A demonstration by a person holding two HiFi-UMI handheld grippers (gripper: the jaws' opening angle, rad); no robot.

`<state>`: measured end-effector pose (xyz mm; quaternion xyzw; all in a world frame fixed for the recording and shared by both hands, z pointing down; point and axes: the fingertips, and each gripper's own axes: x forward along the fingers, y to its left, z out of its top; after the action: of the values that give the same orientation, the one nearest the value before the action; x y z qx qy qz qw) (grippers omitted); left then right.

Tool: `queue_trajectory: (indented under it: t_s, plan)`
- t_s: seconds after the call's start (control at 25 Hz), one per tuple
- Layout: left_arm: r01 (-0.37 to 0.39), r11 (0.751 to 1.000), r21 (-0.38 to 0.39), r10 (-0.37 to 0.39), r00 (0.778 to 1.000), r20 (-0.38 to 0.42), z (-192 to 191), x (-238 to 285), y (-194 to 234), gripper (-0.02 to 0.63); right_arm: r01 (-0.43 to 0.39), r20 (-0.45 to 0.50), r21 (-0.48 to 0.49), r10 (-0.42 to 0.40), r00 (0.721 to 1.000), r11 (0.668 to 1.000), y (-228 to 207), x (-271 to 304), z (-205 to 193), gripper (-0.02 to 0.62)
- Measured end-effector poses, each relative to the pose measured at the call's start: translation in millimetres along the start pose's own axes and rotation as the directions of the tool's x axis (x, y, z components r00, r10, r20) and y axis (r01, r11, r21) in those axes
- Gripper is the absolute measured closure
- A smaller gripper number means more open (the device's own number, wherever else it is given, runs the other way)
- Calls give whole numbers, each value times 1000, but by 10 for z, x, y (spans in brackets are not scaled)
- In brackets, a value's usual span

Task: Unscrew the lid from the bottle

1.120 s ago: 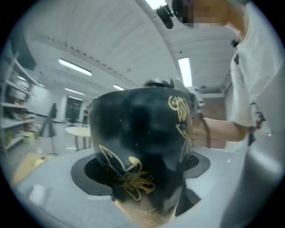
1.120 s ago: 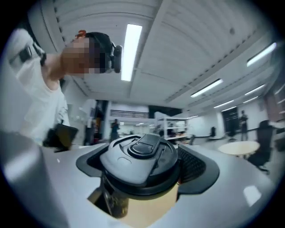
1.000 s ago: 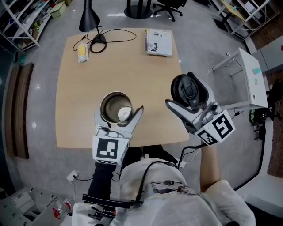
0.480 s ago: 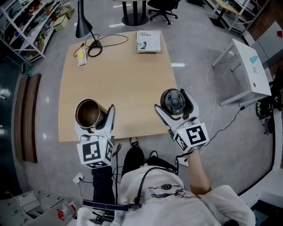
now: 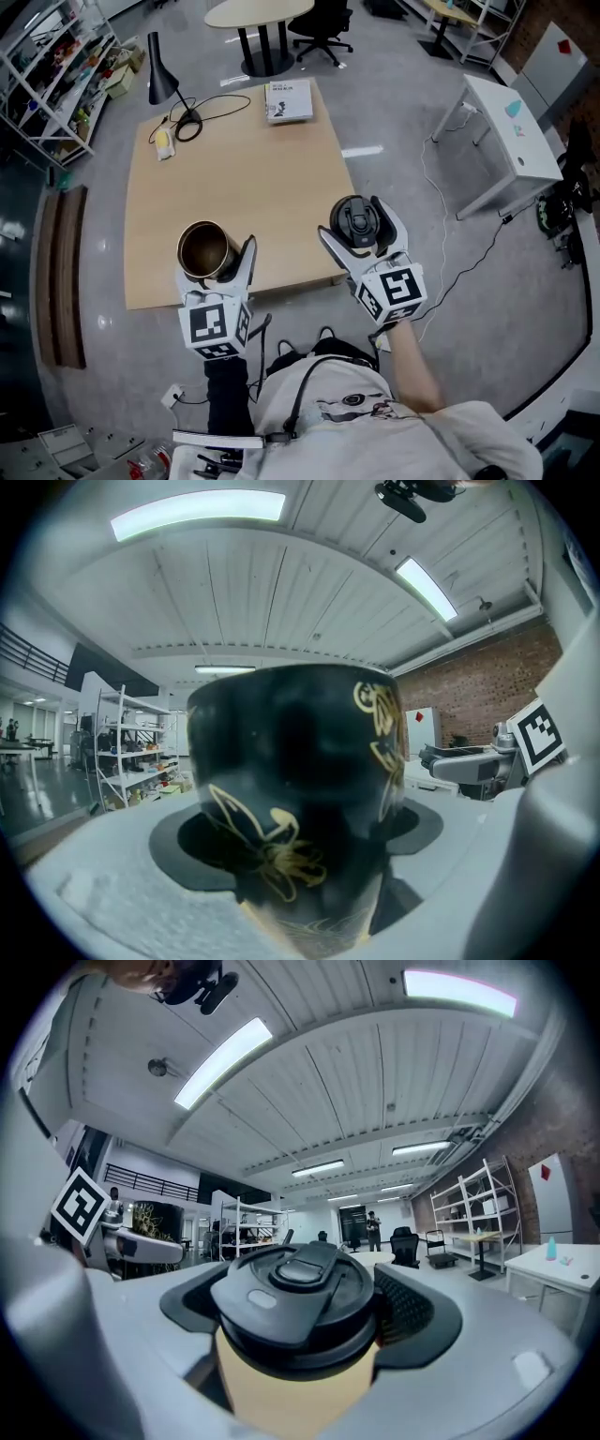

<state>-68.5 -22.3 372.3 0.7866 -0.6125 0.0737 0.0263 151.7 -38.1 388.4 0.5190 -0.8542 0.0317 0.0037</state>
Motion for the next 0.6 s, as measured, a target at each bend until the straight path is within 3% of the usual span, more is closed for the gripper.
queue_trajectory:
  t_s: [0.2,0.6]
  plan:
    - [18,1000,-5,-18,1000,11,73,-18,69,169,42,12,-23,-42,999,999,-28,27,102,120]
    - [22,1000,2,-22,999,35,148,21,300,169,32,9,-59,-32,999,998,153,251,146,120]
